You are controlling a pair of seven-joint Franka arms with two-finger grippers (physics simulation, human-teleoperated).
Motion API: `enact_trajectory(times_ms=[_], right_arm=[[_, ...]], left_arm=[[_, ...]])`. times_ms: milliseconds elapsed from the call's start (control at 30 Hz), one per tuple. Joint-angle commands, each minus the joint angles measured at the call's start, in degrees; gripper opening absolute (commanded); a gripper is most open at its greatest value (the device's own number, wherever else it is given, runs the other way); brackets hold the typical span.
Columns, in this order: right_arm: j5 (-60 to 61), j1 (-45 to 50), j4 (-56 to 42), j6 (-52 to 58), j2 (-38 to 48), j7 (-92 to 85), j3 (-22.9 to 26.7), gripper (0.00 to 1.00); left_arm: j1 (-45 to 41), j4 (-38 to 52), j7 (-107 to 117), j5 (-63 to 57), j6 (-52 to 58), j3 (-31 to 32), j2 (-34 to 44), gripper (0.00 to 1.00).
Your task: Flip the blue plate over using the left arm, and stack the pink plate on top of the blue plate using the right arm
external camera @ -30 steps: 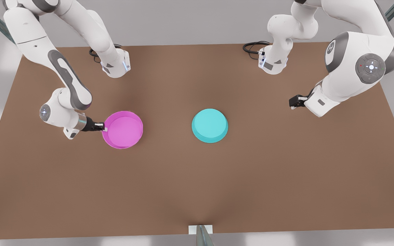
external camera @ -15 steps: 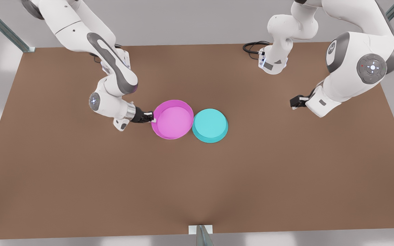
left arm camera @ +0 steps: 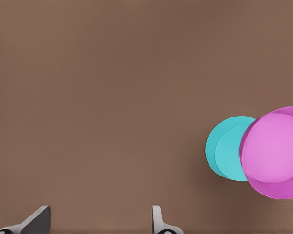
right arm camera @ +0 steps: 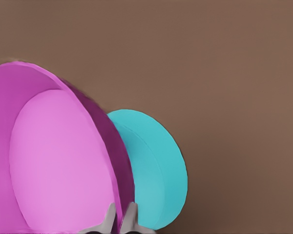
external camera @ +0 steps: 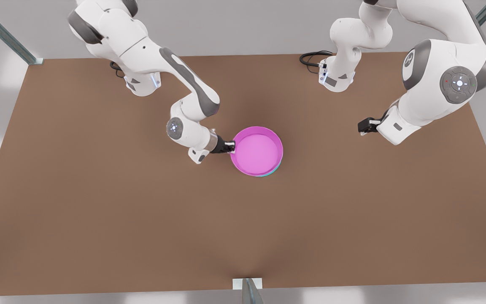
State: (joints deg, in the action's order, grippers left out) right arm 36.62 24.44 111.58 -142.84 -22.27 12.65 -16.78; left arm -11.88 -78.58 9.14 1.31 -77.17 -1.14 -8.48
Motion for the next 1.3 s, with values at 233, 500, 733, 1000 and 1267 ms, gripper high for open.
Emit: enact_trajectory(times_ms=[233,500,733,1000,1267], right_arm=[[1.6,9.5,-6.2,0.1,-5.3,1.2,8.5,0.21],[1.9,11.9,-7.1,0.0,-7.6,1.4,10.5,0.21],[1.9,14.1,-7.0,0.0,-8.1,1.6,11.6,0.21],[1.3,13.5,-5.7,0.0,-7.9,0.7,11.7,1.00],[1.1,12.2,-2.9,0.5,-3.2,1.0,11.6,1.00]], left_arm=[[0.0,0.0,0.0,-0.1,0.0,0.0,0.0,1.00],[0.0,0.0,0.0,-0.1,0.0,0.0,0.0,1.00],[0.0,0.0,0.0,-0.1,0.0,0.1,0.0,1.00],[0.0,0.0,0.0,-0.1,0.0,0.0,0.0,1.00],[0.0,0.0,0.0,-0.1,0.0,0.1,0.0,1.00]])
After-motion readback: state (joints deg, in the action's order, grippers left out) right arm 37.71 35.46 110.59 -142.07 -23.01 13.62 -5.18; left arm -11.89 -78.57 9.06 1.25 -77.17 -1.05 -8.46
